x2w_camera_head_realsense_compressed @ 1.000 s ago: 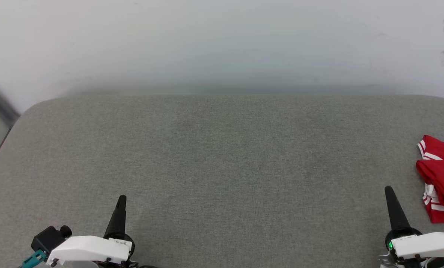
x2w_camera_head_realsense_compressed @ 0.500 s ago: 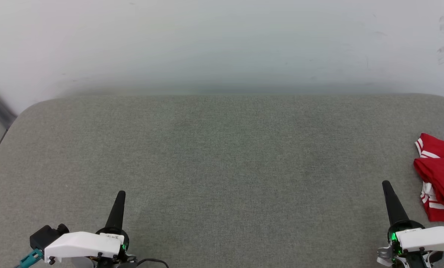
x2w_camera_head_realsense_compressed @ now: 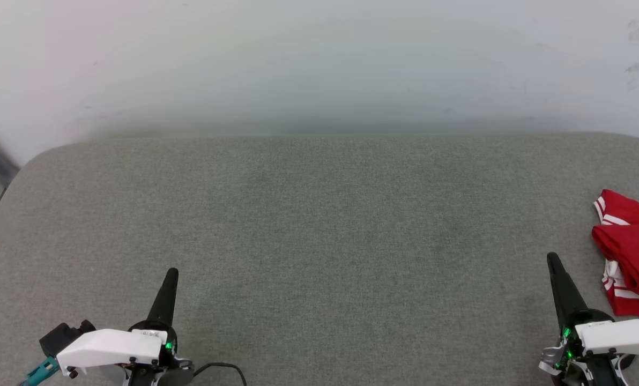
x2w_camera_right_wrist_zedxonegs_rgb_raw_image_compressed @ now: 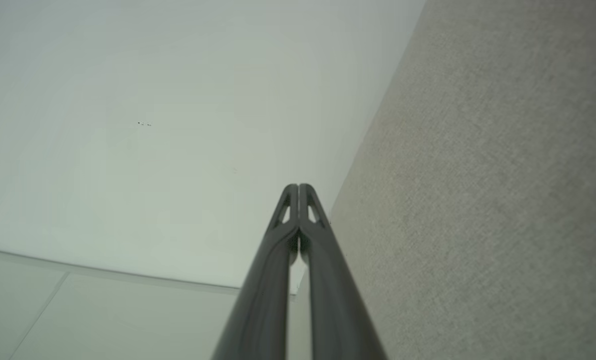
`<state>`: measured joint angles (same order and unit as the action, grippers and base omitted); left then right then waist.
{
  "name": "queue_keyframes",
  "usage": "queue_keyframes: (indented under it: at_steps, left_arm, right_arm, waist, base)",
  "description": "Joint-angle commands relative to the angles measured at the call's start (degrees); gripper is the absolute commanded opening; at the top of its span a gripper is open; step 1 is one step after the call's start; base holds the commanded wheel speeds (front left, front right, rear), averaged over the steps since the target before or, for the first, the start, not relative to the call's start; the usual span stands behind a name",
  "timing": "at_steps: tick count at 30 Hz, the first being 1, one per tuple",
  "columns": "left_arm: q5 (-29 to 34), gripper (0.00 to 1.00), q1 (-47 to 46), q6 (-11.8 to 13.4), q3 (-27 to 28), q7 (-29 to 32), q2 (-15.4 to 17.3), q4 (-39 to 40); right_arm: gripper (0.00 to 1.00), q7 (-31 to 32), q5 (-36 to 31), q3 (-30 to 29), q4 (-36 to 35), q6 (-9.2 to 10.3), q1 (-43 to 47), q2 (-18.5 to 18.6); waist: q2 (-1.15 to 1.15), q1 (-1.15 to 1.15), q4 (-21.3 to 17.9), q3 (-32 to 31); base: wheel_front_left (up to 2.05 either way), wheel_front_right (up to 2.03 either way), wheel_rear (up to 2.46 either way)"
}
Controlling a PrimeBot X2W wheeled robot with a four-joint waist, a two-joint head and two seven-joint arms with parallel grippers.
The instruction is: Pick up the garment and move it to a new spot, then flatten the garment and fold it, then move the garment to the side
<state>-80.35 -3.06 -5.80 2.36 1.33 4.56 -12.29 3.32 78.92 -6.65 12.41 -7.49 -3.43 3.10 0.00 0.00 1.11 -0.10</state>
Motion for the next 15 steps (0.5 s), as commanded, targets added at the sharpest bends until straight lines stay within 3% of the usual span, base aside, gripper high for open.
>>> queue_keyframes:
  at_steps: [1,15]
  left_arm:
    - [-0.8,0.0,-1.3,-0.4,0.3,0.2,0.1,0.1]
    - [-8.1,0.0,-2.4,-1.2,1.4,2.2,-0.1,-1.0]
  right_arm:
    - [0.0,0.2,0.9,0.1,-0.1,0.0,-0.9,-0.2]
    - [0.0,2.0,8.0,0.1,1.0,0.0,-2.2,-0.3]
  waist:
    - [0.0,0.0,0.0,0.0]
    - [0.0,0.0,-0.6,0.1]
  base:
    - [0.0,0.0,0.0]
    - [0.0,0.0,0.0]
